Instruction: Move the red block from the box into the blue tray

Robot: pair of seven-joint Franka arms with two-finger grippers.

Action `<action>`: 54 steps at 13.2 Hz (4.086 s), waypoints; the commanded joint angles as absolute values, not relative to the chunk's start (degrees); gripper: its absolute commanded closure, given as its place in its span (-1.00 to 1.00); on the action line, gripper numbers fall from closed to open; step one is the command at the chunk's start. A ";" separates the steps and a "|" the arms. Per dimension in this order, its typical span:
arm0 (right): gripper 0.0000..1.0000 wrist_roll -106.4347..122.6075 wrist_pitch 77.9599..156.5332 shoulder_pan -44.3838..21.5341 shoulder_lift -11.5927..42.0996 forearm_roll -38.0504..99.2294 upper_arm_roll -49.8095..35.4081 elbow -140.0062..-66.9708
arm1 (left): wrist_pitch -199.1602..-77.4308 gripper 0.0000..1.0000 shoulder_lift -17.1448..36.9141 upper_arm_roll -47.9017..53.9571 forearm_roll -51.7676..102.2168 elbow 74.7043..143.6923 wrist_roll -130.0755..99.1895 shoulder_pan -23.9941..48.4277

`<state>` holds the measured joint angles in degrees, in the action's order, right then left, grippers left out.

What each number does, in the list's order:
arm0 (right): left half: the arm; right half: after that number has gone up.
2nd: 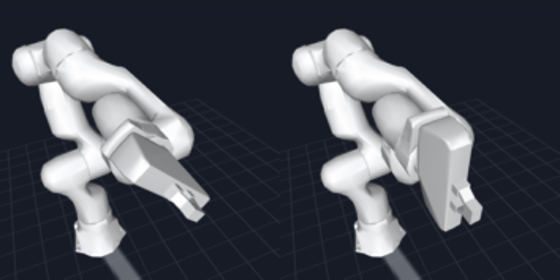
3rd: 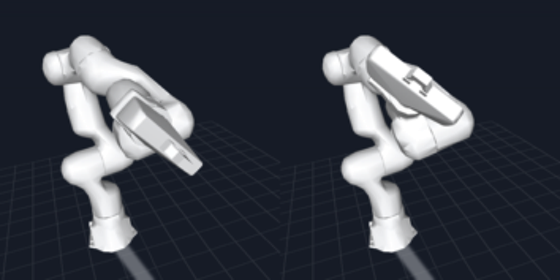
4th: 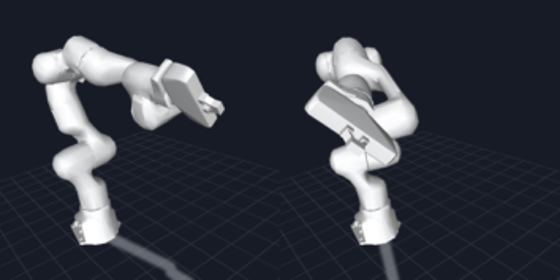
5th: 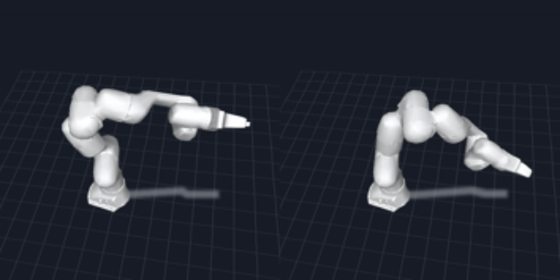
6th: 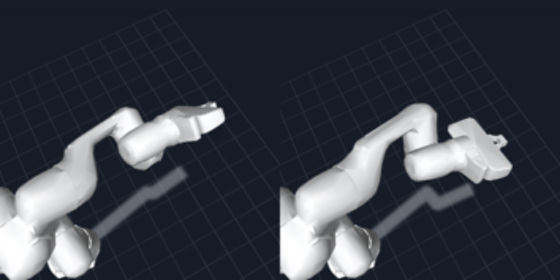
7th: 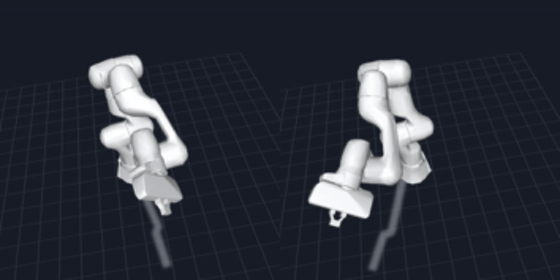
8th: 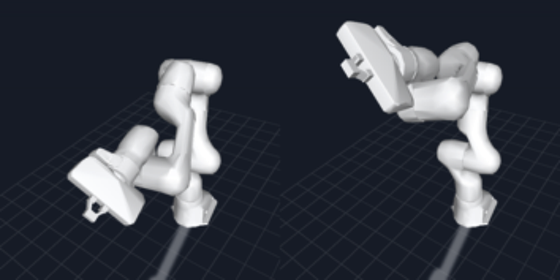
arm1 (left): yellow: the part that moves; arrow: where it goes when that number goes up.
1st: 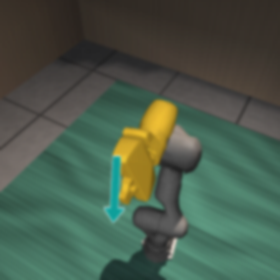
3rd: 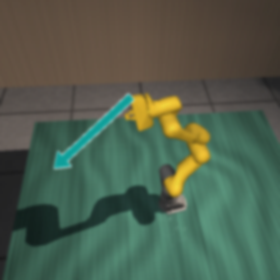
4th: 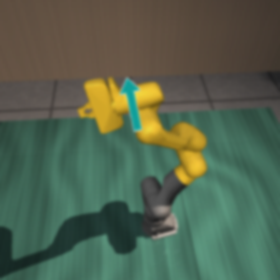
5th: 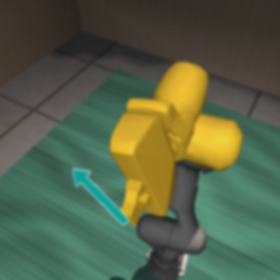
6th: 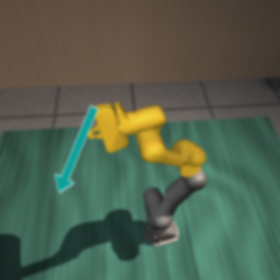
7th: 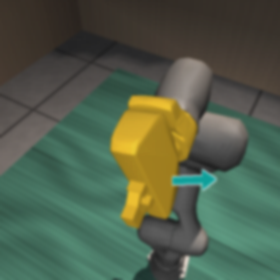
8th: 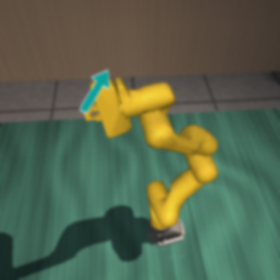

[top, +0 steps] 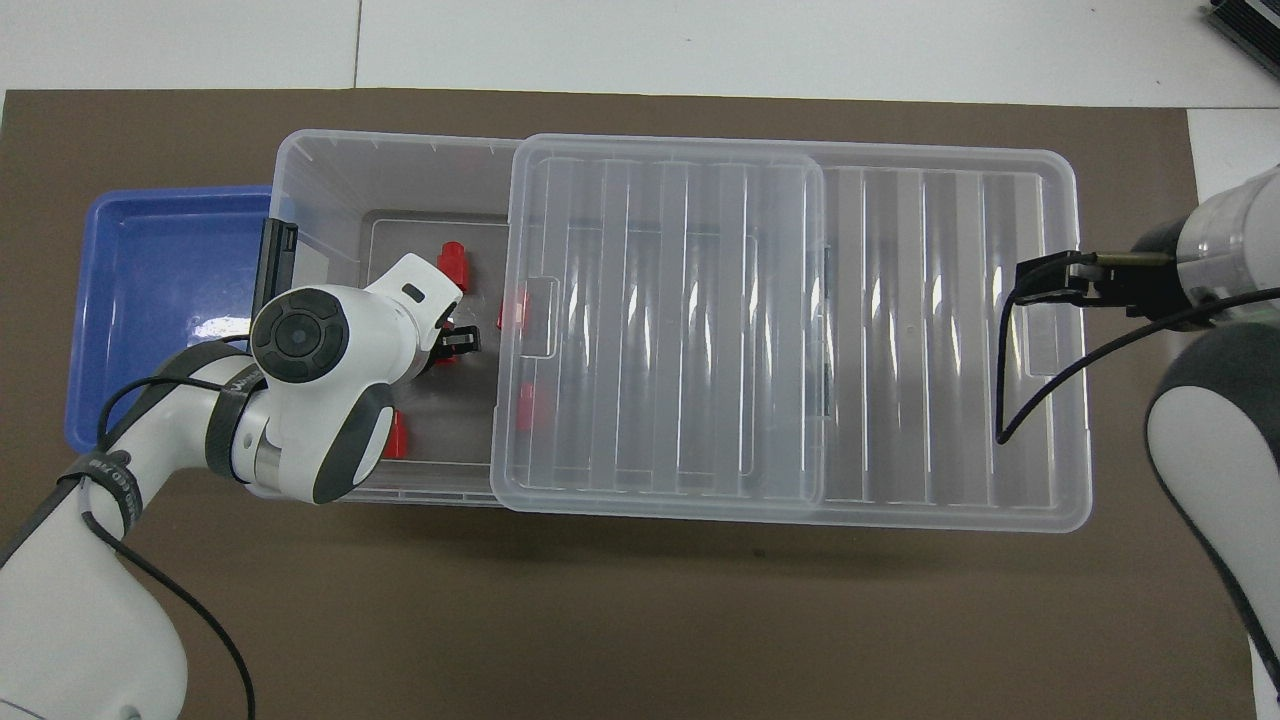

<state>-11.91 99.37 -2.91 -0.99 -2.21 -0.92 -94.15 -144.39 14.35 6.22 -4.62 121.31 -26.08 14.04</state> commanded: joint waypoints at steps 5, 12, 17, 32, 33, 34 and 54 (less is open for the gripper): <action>-1.00 -11.87 93.87 -1.59 -0.70 -2.55 -0.70 -91.58 | -133.19 1.00 13.98 5.89 -5.28 113.14 -27.33 13.80; -1.00 -8.88 89.65 -1.05 -1.76 -2.46 -0.70 -92.99 | -105.31 1.00 11.08 5.71 -5.19 95.90 -24.97 10.91; -1.00 -9.05 90.00 -0.97 -1.76 -2.46 -0.62 -92.90 | -93.88 1.00 8.53 5.19 -3.96 89.92 -5.93 3.01; -1.00 -9.05 90.00 -1.05 -1.76 -2.46 -0.62 -92.90 | -125.74 1.00 3.34 5.18 -3.87 115.90 20.21 -14.84; -1.00 -9.05 90.00 -1.05 -1.76 -2.46 -0.62 -92.90 | -126.99 1.00 3.34 5.19 -3.87 117.32 20.21 -15.03; -1.00 -9.05 90.00 -1.05 -1.76 -2.46 -0.62 -92.90 | -127.44 1.00 3.08 5.19 -3.78 118.81 19.61 -14.86; -1.00 -9.05 90.00 -1.05 -1.76 -2.46 -0.62 -92.90 | -146.07 1.00 13.89 5.19 1.41 121.55 16.70 -14.06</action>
<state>-10.35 90.11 -1.35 -0.98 -2.21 -0.58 -92.26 -144.25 14.11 5.38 0.46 120.51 16.98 -14.47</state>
